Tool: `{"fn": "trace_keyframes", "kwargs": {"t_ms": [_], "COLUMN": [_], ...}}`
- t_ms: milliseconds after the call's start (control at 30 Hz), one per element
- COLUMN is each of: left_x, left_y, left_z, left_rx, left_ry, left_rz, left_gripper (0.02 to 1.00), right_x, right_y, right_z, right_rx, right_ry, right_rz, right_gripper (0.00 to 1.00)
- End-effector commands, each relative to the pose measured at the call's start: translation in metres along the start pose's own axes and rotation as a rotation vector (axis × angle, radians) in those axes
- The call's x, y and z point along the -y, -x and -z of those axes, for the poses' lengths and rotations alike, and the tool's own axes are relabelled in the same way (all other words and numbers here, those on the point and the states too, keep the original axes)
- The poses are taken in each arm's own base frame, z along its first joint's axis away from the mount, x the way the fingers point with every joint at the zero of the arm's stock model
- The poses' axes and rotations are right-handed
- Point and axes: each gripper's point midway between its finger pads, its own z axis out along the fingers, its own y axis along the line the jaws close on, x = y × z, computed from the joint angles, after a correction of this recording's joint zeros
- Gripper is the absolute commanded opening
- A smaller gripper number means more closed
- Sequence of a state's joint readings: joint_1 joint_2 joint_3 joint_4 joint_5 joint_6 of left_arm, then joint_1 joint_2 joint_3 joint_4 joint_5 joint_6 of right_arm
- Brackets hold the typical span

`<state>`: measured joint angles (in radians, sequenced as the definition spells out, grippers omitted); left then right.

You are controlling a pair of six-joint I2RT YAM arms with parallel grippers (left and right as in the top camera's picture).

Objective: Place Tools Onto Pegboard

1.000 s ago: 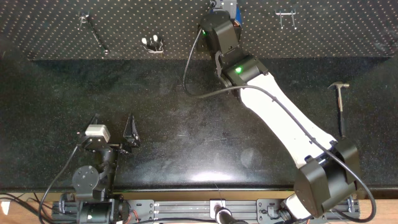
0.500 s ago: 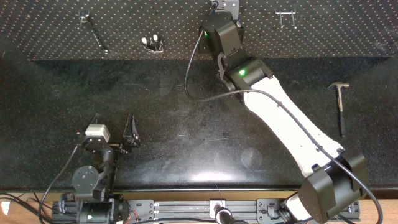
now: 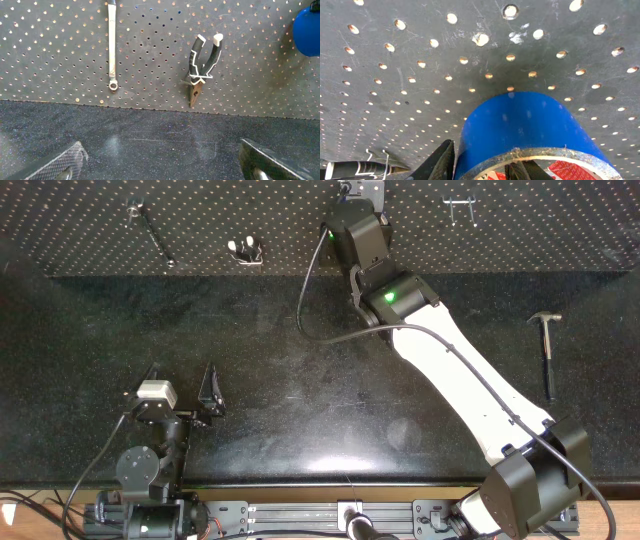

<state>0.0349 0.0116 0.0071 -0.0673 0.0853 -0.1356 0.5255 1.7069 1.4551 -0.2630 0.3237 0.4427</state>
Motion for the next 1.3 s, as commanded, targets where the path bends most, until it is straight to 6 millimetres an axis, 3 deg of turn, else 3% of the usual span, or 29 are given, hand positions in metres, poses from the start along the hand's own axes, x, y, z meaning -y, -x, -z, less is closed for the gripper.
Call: {"fn": "trace_keyframes", "kwargs": {"t_ms": [33, 567, 1200, 1267, 1300], "left_x": [-0.003, -0.003, -0.003, -0.003, -0.003], "left_y": [0.0, 0.0, 0.0, 0.0, 0.0], "left_z": [0.0, 0.0, 0.0, 0.0, 0.0], "left_rx": [0.001, 0.001, 0.001, 0.001, 0.001], "left_ry": [0.018, 0.018, 0.018, 0.018, 0.018], "left_rz": [0.003, 0.003, 0.003, 0.003, 0.003], "left_gripper": [0.996, 0.996, 0.996, 0.996, 0.996], "right_x": [0.005, 0.009, 0.006, 0.006, 0.006], "right_y": [0.006, -0.007, 0.013, 0.013, 0.013], "right_z": [0.008, 0.009, 0.008, 0.008, 0.008], "right_rx": [0.019, -0.031, 0.045, 0.045, 0.045], "right_ry": [-0.019, -0.036, -0.014, -0.014, -0.014], "right_rz": [0.0, 0.018, -0.012, -0.012, -0.012], "right_gripper": [0.349, 0.347, 0.354, 0.52, 0.533]}}
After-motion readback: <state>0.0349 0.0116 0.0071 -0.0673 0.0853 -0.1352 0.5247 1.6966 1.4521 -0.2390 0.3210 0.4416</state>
